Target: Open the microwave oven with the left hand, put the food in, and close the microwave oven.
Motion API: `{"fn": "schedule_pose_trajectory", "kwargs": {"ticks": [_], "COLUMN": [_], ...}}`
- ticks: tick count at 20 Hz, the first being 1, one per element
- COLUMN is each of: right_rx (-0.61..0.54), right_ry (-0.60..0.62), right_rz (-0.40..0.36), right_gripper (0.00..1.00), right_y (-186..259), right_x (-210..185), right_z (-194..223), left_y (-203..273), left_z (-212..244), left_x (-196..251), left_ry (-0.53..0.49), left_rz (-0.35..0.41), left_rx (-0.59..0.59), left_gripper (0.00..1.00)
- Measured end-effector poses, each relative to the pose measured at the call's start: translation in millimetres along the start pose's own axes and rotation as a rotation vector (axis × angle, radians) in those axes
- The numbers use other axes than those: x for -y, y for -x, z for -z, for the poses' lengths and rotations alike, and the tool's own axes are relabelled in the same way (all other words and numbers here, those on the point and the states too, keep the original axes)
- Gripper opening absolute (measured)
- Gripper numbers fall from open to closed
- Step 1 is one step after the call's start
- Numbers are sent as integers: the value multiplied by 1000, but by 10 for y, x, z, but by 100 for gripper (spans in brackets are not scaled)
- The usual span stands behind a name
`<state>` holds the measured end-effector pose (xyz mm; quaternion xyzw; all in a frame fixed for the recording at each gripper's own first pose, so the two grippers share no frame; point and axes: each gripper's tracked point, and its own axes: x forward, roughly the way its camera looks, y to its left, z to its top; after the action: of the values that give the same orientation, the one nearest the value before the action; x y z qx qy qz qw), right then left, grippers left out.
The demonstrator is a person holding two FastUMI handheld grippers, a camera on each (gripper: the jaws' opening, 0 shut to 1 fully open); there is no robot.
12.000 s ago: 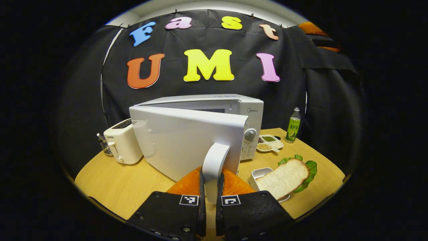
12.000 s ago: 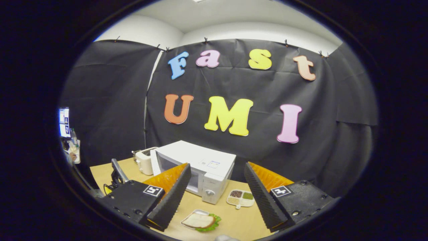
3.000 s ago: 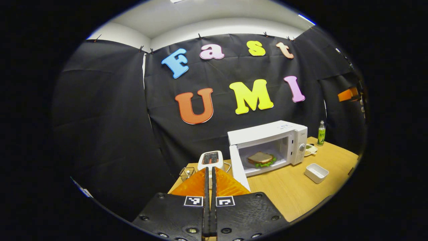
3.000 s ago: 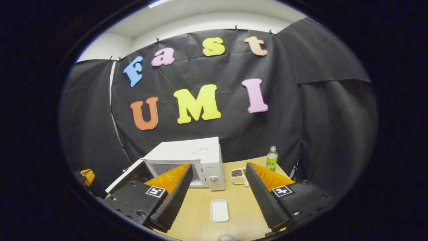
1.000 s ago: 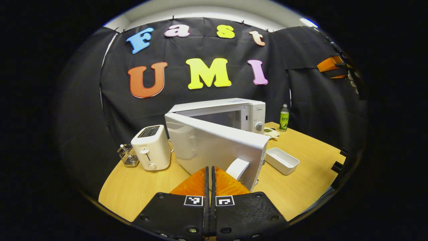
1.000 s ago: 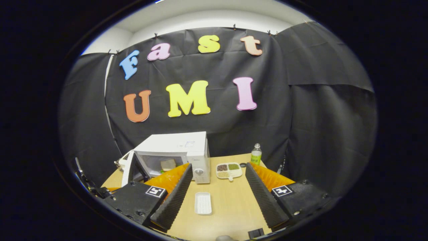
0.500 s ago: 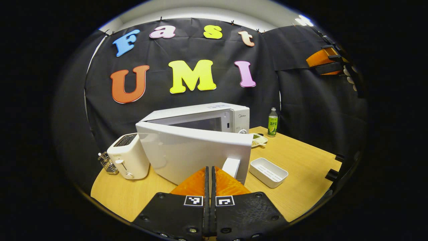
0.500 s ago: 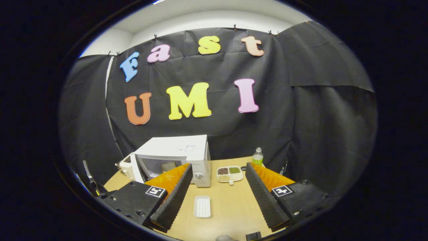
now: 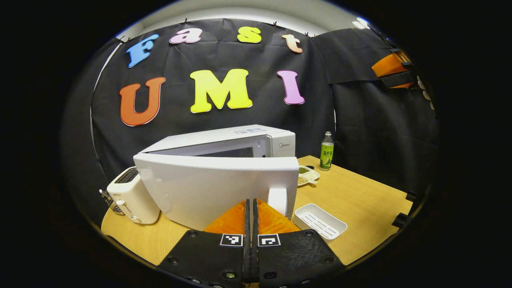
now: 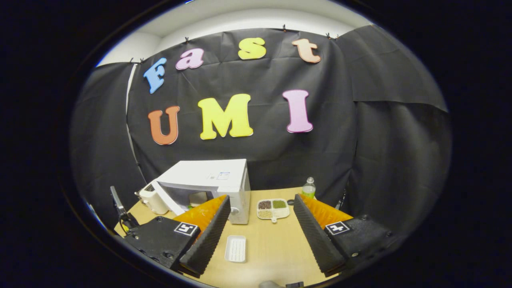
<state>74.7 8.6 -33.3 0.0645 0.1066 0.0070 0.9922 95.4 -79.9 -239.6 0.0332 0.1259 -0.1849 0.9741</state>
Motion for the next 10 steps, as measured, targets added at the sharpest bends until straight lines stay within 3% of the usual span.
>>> {"fn": "schedule_pose_trajectory", "kwargs": {"ticks": [1,2,3,4,5,6,7,9,10], "right_rx": [-1,-1,-1,-2,-3,-6,-9,-17,-20], "right_ry": [0,-4,-7,-7,-4,0,3,1,-3], "right_rz": [0,-3,-7,-11,-17,-19,-21,-21,-21], "right_gripper": [100,92,92,92,92,92,100,100,92], "right_y": [-50,-99,-148,-228,-281,-319,-368,-457,-499], "right_x": [33,62,77,88,107,133,169,220,243], "right_z": [-22,-30,-37,-15,-1,6,7,18,33], "left_y": [-78,-150,-224,-297,-364,-428,-486,-630,-693], "left_z": [-20,-29,-44,-64,-81,-93,-95,-104,-112], "left_x": [7,25,22,32,30,41,48,59,60], "left_ry": [2,0,-2,-3,-2,-2,-1,-11,-11], "left_rz": [-4,-11,-16,-21,-24,-27,-29,-46,-50], "left_rx": [0,0,1,1,2,2,4,-2,-5], "left_gripper": [0,10,0,10,0,0,0,0,0]}}
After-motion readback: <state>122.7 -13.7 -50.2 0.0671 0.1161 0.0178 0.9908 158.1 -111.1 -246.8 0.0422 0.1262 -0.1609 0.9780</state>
